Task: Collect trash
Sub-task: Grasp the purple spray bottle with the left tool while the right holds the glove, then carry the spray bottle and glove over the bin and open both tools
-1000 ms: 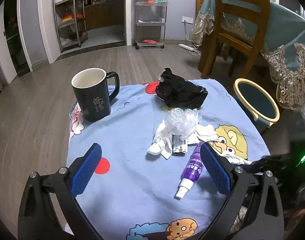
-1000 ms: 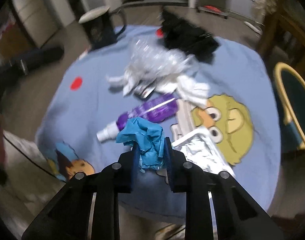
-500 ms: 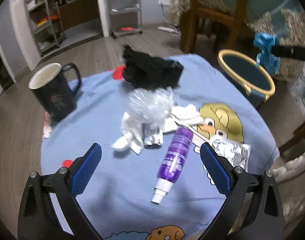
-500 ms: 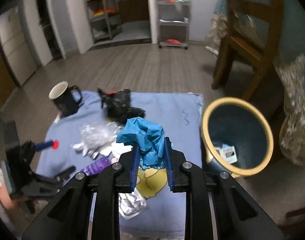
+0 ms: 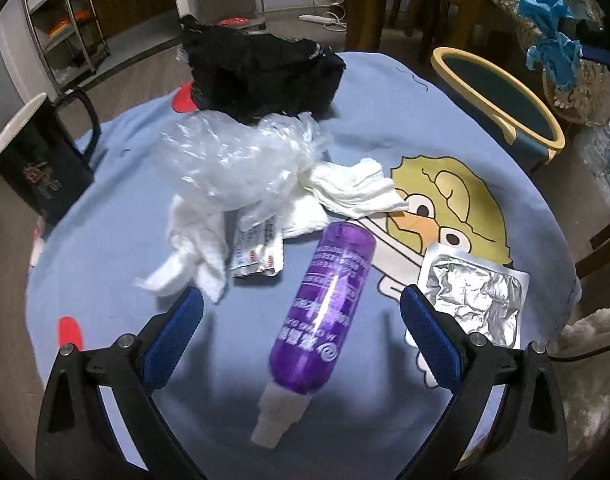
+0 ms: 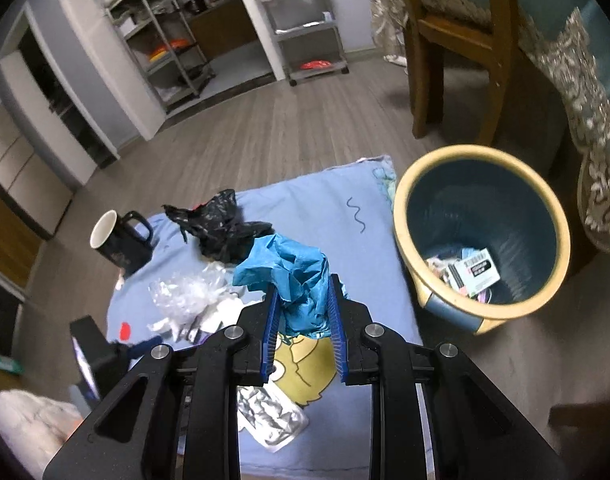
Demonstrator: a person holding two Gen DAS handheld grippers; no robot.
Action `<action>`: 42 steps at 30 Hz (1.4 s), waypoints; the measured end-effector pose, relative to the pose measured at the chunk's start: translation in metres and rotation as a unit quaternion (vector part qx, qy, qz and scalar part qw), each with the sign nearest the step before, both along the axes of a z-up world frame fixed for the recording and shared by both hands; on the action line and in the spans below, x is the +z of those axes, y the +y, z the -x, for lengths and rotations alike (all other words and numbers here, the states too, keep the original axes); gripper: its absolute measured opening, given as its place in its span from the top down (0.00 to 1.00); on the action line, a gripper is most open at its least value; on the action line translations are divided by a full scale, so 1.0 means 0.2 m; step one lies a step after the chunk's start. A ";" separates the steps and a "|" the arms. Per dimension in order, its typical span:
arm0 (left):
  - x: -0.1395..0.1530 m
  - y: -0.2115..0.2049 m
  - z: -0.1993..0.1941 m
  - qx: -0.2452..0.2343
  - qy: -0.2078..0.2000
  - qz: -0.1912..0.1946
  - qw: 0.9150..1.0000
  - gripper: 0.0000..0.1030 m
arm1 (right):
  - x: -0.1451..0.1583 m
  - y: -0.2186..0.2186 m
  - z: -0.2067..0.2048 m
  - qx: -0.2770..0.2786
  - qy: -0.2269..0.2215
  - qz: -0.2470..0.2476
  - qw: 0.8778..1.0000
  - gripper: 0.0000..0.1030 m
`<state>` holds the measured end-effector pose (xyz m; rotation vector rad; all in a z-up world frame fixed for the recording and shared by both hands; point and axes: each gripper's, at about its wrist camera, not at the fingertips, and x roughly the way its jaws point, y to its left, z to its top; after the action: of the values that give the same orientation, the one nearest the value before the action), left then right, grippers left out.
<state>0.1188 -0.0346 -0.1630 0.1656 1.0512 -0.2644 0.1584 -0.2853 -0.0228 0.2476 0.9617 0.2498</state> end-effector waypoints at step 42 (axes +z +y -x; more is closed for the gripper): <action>0.45 -0.23 0.01 -0.062 -0.064 0.065 0.994 0.69 | 0.11 -0.19 -0.03 -0.057 -0.033 -0.005 0.998 0.76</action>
<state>0.1173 -0.0815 -0.0740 0.1289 0.8950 -0.4285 0.1651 -0.3227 -0.0007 0.3001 0.8787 0.1579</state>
